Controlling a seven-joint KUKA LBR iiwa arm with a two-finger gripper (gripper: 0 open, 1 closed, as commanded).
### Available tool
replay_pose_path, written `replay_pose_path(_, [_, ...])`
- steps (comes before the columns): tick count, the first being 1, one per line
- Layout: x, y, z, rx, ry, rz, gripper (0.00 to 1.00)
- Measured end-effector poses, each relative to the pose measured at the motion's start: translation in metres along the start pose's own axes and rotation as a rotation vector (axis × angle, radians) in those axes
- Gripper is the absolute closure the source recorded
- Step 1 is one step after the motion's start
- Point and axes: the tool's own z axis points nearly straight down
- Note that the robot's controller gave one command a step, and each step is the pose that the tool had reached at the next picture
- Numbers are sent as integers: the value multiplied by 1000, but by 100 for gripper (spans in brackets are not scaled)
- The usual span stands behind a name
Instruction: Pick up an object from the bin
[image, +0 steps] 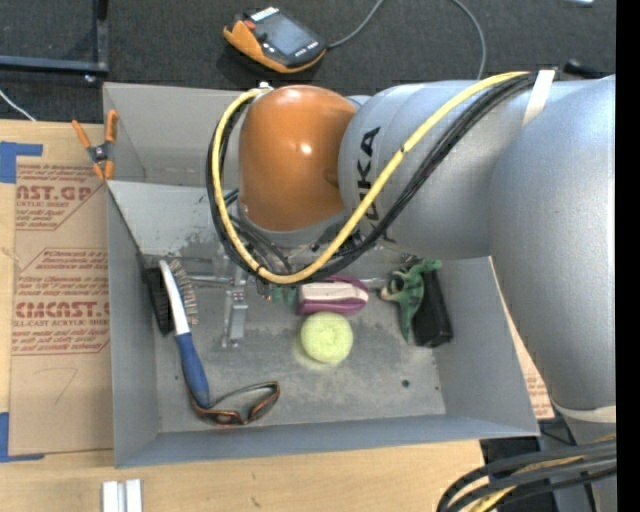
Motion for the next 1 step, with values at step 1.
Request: replay_pose_path(1, [-2, -2, -5, -1, -7, 3, 0])
